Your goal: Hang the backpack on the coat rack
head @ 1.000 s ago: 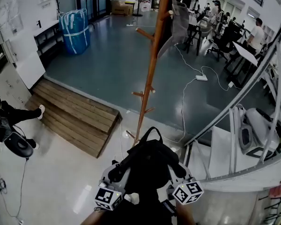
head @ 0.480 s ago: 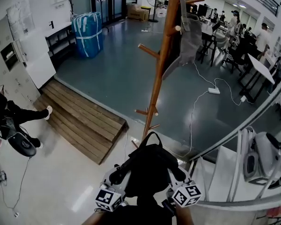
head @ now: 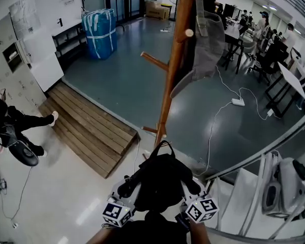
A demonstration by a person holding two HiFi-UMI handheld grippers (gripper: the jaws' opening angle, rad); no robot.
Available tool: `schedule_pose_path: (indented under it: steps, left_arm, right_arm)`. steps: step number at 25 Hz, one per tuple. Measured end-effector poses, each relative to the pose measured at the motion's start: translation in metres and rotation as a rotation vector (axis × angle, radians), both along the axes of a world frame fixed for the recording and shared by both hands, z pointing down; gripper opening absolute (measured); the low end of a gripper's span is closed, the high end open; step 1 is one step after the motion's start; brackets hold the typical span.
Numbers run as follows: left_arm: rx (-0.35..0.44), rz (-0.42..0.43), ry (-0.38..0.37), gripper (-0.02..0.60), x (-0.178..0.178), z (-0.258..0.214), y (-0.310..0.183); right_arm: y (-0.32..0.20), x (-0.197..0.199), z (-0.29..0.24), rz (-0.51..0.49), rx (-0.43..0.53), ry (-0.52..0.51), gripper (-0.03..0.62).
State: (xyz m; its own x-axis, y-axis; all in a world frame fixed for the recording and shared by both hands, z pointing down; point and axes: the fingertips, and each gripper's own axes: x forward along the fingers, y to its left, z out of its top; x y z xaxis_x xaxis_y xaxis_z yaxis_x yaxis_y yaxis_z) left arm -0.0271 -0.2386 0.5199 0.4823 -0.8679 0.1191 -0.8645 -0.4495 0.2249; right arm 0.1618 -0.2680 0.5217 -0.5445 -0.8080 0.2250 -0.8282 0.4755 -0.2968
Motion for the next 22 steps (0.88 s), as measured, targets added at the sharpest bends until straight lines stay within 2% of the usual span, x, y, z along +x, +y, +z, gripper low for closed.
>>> schedule_pose_path:
  steps: [8,22]
  left_arm:
    - [-0.014,-0.038,-0.011,0.104,0.01,0.016,-0.036]
    - [-0.078,-0.111,0.01,0.104,0.015,0.057,-0.089]
  right_arm:
    - [-0.045,0.007,0.018,-0.053,-0.032,-0.009,0.087]
    - [-0.108,0.008,0.057,-0.125,-0.086,-0.01,0.087]
